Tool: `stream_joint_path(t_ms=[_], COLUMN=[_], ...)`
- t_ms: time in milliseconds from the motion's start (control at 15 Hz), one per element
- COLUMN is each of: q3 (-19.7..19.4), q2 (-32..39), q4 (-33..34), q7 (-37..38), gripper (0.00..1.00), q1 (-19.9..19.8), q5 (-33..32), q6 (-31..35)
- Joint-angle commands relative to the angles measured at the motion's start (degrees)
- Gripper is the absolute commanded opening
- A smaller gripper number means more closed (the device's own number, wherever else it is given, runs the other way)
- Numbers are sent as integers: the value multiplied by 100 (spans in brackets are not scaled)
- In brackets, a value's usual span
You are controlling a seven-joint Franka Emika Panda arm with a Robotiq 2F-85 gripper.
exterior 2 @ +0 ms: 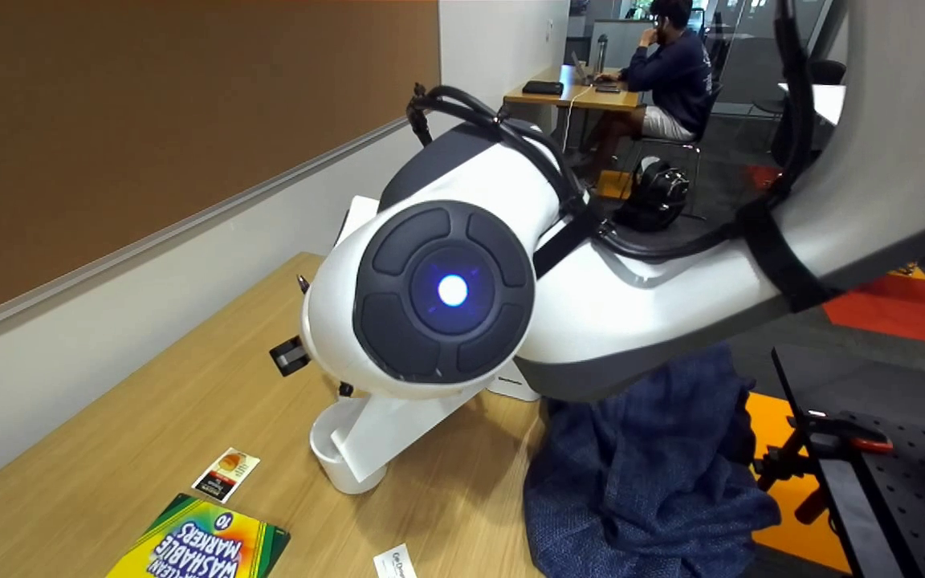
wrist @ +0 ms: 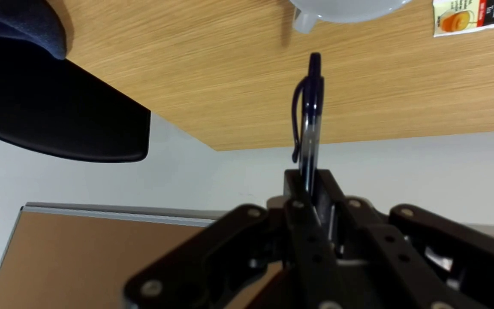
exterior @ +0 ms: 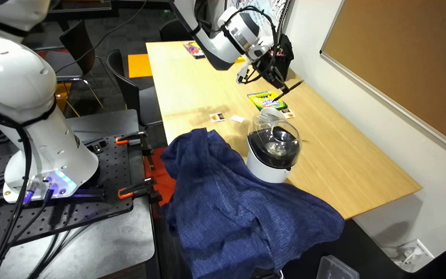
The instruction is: Pick up the pen from the table and put it in the white cup.
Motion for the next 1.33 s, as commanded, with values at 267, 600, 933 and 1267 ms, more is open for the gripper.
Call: stream_joint_path(t_ms=[267,600,933,1267], q3=[492,1585,2801,3493], q2=[139,99,166,277], q4=[277,361,461,541], q7=[929,1419,1555,1510], gripper=[3,3,3,3], q1=[-212,-849,-1722,-2329], q5=[-842,-1794,-2593,-3063], q6=[-468,-1425,-2233,-2385])
